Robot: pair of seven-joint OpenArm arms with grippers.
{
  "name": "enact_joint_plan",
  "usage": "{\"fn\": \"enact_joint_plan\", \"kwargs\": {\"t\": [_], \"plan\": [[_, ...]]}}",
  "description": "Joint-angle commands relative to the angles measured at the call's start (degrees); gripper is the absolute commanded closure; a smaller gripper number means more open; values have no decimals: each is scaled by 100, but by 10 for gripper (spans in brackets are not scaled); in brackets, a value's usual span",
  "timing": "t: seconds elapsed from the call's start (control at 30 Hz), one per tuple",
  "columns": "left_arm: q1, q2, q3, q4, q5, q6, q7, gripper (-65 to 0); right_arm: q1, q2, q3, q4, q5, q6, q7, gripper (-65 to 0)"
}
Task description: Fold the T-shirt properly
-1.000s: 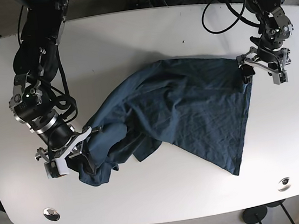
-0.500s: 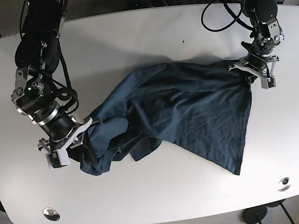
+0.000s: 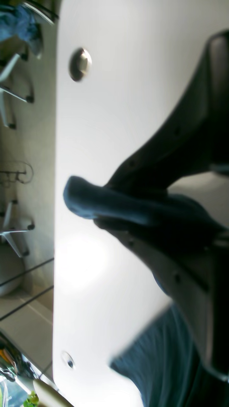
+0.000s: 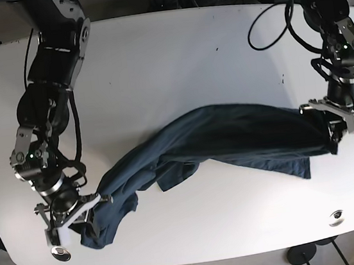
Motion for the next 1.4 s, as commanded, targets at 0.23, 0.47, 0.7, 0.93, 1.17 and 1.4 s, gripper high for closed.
{"fn": "enact_joint_plan", "kwargs": {"t": [0.23, 0.47, 0.7, 0.93, 1.17, 1.4], "plan": [[-2888, -678, 9, -589, -73, -19, 1073, 0, 2243, 32, -18, -1153, -247, 14, 227, -19], [-5350, -933, 53, -2374, -82, -28, 1170, 0, 3949, 14, -18, -1918, -537, 14, 227, -19], [-5491, -924, 334, -2664, -82, -459, 1170, 0, 3527, 32, -18, -1153, -546, 23, -36, -19], [-3135, -819, 0, -1724, -91, -564, 1153, 0, 828, -21, 26, 69, -537, 23, -1, -19], [-866, -168, -1073, -1310, -56, -1224, 1135, 0, -1686, -416, 483, 605, -528, 40, 702, -19], [443, -71, -1591, -1099, -82, -1654, 1126, 0, -3234, -786, 1037, 737, 254, 23, 711, -19]]}}
